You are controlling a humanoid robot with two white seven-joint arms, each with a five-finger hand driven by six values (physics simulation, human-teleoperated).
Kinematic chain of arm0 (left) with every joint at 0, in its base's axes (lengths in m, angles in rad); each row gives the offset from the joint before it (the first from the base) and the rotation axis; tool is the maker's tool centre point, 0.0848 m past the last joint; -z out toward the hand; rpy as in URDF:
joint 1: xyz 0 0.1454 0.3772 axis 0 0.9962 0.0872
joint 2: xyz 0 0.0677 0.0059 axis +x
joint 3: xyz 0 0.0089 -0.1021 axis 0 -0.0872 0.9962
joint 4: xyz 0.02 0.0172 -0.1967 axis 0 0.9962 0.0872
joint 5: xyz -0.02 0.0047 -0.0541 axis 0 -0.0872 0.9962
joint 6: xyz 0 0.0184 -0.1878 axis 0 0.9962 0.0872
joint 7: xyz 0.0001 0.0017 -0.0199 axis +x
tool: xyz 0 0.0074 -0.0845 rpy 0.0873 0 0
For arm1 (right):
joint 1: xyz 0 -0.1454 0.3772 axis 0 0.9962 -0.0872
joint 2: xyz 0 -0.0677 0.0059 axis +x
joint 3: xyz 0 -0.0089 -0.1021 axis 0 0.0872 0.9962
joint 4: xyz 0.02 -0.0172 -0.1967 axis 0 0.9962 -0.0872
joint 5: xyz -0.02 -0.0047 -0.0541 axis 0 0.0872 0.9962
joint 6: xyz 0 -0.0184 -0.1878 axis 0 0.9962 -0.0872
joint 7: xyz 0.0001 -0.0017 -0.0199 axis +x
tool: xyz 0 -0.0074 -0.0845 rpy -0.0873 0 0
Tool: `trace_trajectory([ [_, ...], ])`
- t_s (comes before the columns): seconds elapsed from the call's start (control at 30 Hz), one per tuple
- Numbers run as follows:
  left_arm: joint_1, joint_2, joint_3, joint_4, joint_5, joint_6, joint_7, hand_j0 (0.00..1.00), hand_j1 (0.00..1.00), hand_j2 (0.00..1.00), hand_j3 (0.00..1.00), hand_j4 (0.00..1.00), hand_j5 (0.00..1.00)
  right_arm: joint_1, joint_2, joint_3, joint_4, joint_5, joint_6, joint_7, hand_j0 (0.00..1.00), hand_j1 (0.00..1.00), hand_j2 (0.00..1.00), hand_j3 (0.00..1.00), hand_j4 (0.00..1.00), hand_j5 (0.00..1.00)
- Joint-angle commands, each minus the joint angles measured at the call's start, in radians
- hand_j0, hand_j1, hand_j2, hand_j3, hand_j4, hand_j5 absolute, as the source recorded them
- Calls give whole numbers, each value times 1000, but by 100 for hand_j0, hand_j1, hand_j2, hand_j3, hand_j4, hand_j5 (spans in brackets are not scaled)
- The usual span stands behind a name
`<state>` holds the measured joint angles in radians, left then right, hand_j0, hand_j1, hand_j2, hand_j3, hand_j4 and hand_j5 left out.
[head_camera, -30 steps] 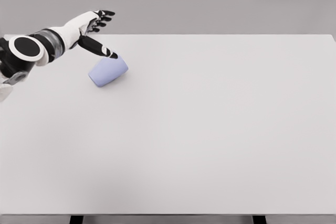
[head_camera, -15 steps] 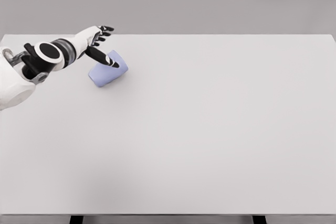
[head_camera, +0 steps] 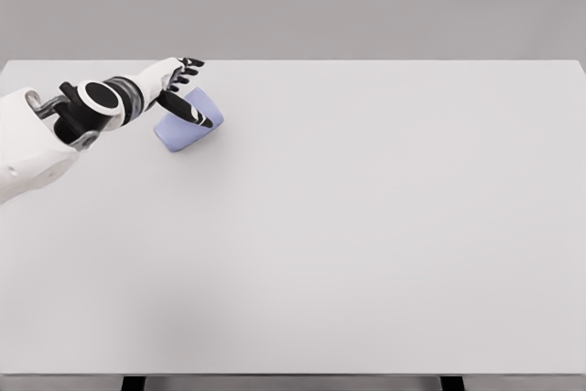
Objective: Flip the cup with left arm and place it on the table
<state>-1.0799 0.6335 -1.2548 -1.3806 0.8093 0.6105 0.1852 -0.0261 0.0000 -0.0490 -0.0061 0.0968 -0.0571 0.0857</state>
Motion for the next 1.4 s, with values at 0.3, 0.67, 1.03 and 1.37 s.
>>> trace_trajectory([
  [0.3, 9, -40, -3, 68, -12, 0, 8, 100, 100, 100, 100, 100, 100, 0, 0, 0, 0, 0, -1, 0, 100, 100, 100, 100, 100, 100],
  [0.67, 28, -46, -5, 83, -35, 0, 10, 100, 100, 100, 100, 100, 100, 0, 0, 0, 0, 0, 0, 0, 100, 100, 100, 100, 100, 100],
  [1.03, 40, -46, -11, 86, -35, 0, 10, 100, 100, 100, 100, 100, 100, 0, 0, 0, 0, 0, 0, 0, 100, 100, 100, 100, 100, 100],
  [1.37, 48, -46, -12, 95, -35, 0, 10, 93, 93, 93, 93, 93, 93, 0, 0, 0, 0, 0, 0, 0, 100, 100, 100, 100, 100, 100],
])
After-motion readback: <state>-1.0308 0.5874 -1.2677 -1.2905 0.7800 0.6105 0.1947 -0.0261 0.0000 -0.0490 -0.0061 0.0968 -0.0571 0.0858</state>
